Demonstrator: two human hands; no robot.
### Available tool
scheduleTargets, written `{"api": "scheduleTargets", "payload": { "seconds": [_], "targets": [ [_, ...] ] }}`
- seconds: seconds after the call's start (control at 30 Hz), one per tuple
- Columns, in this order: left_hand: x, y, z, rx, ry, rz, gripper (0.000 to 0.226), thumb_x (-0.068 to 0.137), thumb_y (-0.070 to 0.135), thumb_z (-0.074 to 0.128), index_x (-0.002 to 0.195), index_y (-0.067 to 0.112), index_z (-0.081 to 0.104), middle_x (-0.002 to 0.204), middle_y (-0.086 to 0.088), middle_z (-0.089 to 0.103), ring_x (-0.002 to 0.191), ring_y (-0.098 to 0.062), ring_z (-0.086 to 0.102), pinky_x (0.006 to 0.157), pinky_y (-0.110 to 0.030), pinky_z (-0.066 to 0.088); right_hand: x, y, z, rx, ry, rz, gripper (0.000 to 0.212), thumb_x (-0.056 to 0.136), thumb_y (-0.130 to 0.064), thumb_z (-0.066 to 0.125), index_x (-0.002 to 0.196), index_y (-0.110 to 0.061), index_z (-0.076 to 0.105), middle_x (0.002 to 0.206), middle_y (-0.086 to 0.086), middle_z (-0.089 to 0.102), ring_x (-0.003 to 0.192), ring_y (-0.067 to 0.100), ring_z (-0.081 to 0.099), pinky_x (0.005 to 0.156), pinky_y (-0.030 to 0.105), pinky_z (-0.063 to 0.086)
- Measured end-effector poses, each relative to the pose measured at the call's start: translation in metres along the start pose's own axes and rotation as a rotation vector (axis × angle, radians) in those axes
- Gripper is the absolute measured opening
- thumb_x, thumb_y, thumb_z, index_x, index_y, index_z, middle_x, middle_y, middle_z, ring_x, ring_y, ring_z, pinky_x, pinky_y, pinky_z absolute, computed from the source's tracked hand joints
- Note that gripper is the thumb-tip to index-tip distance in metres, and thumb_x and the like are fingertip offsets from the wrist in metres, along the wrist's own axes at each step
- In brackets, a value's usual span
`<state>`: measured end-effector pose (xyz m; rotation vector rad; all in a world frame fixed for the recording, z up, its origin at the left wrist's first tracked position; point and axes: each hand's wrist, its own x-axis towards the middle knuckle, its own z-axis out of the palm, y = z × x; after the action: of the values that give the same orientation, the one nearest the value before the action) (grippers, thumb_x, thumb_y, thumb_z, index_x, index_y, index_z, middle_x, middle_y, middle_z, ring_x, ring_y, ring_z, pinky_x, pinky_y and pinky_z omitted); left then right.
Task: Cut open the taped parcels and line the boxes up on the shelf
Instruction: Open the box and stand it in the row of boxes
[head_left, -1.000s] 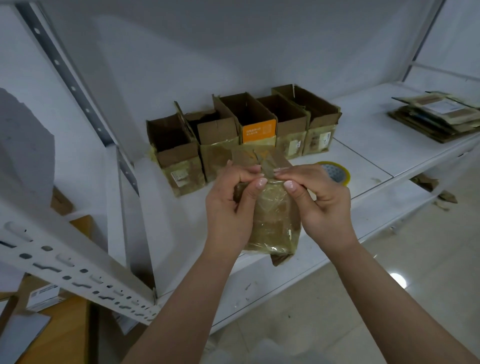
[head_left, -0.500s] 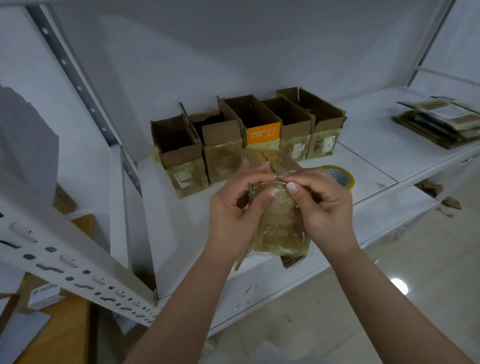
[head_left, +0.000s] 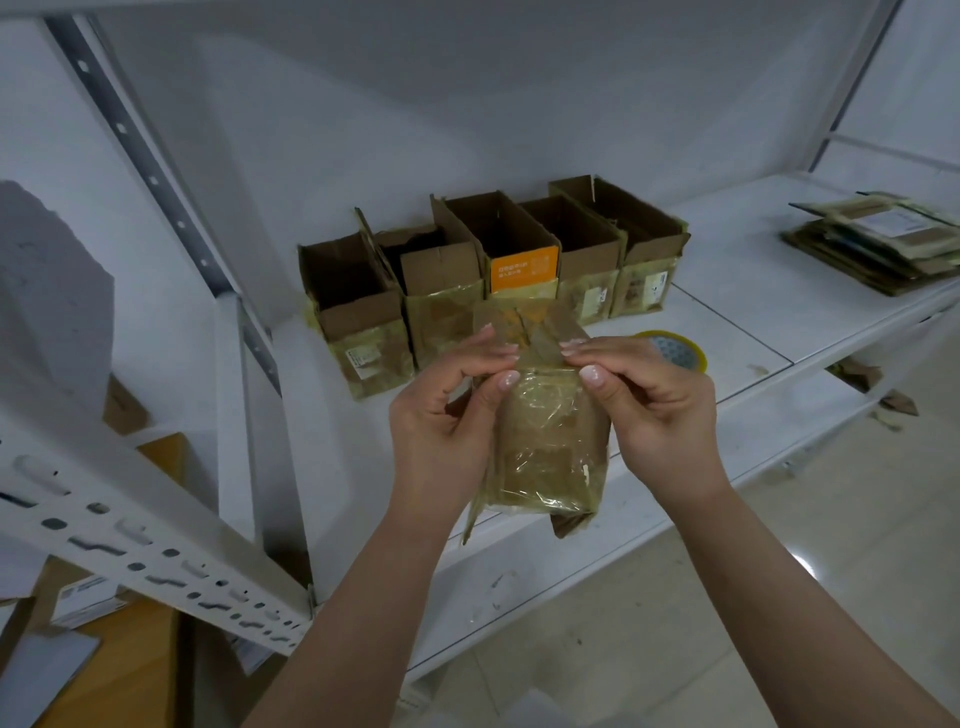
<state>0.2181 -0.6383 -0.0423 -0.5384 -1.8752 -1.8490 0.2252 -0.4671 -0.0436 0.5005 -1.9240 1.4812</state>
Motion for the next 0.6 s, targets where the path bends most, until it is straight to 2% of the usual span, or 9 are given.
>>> {"api": "scheduleTargets", "payload": {
  "seconds": [0.17, 0.27, 0.33, 0.4, 0.5, 0.6],
  "targets": [
    [0.001, -0.004, 0.000, -0.014, 0.004, 0.031, 0.023, 0.087, -0.003, 0.064, 0.098, 0.017, 0.067, 0.102, 0.001, 0.070, 0.120, -0.014, 0.061, 0.098, -0.023, 0.048, 0.000, 0.001, 0.002, -0.010, -0.020, -0.026, 0.019, 0.089, -0.009, 0.065, 0.108, -0.008, 0.068, 0.108, 0.001, 0.070, 0.109, 0.018, 0.066, 0.097, 0.036, 0.050],
    [-0.002, -0.005, 0.001, -0.042, -0.001, -0.018, 0.020, 0.086, 0.002, 0.065, 0.100, 0.017, 0.067, 0.106, -0.001, 0.070, 0.121, -0.012, 0.059, 0.097, -0.021, 0.048, -0.007, 0.009, 0.001, 0.008, -0.051, 0.075, 0.034, 0.089, -0.015, 0.065, 0.121, -0.005, 0.061, 0.125, 0.010, 0.064, 0.123, 0.021, 0.059, 0.104, 0.040, 0.047],
    [-0.005, -0.006, 0.000, -0.070, -0.004, -0.048, 0.018, 0.085, 0.009, 0.064, 0.100, 0.018, 0.068, 0.110, 0.000, 0.070, 0.123, -0.011, 0.058, 0.095, -0.020, 0.048, -0.013, 0.012, 0.000, 0.042, -0.051, 0.150, 0.043, 0.090, -0.019, 0.062, 0.130, -0.006, 0.054, 0.135, 0.010, 0.058, 0.131, 0.020, 0.053, 0.108, 0.035, 0.045],
    [-0.007, -0.008, -0.001, -0.092, -0.026, -0.064, 0.020, 0.085, 0.011, 0.064, 0.104, 0.015, 0.068, 0.117, -0.001, 0.068, 0.126, -0.010, 0.055, 0.096, -0.019, 0.048, -0.015, 0.014, 0.001, 0.026, -0.044, 0.149, 0.040, 0.093, -0.017, 0.060, 0.131, -0.009, 0.053, 0.135, 0.003, 0.058, 0.132, 0.016, 0.051, 0.109, 0.030, 0.043],
    [-0.008, -0.009, -0.003, -0.067, -0.069, -0.062, 0.037, 0.088, 0.013, 0.062, 0.124, 0.009, 0.060, 0.131, -0.007, 0.060, 0.131, -0.008, 0.050, 0.101, -0.021, 0.046, -0.014, 0.014, 0.001, -0.006, 0.014, 0.138, 0.037, 0.094, -0.025, 0.055, 0.130, -0.012, 0.056, 0.130, -0.004, 0.060, 0.129, 0.012, 0.054, 0.106, 0.027, 0.044],
    [-0.007, -0.013, -0.003, 0.065, -0.069, -0.008, 0.030, 0.092, 0.004, 0.058, 0.122, 0.007, 0.062, 0.130, -0.006, 0.061, 0.131, -0.008, 0.050, 0.108, -0.026, 0.041, -0.014, 0.014, 0.001, -0.042, 0.046, 0.156, 0.031, 0.095, -0.019, 0.057, 0.123, -0.007, 0.064, 0.128, 0.004, 0.064, 0.125, 0.012, 0.057, 0.105, 0.027, 0.045]
  ]
}}
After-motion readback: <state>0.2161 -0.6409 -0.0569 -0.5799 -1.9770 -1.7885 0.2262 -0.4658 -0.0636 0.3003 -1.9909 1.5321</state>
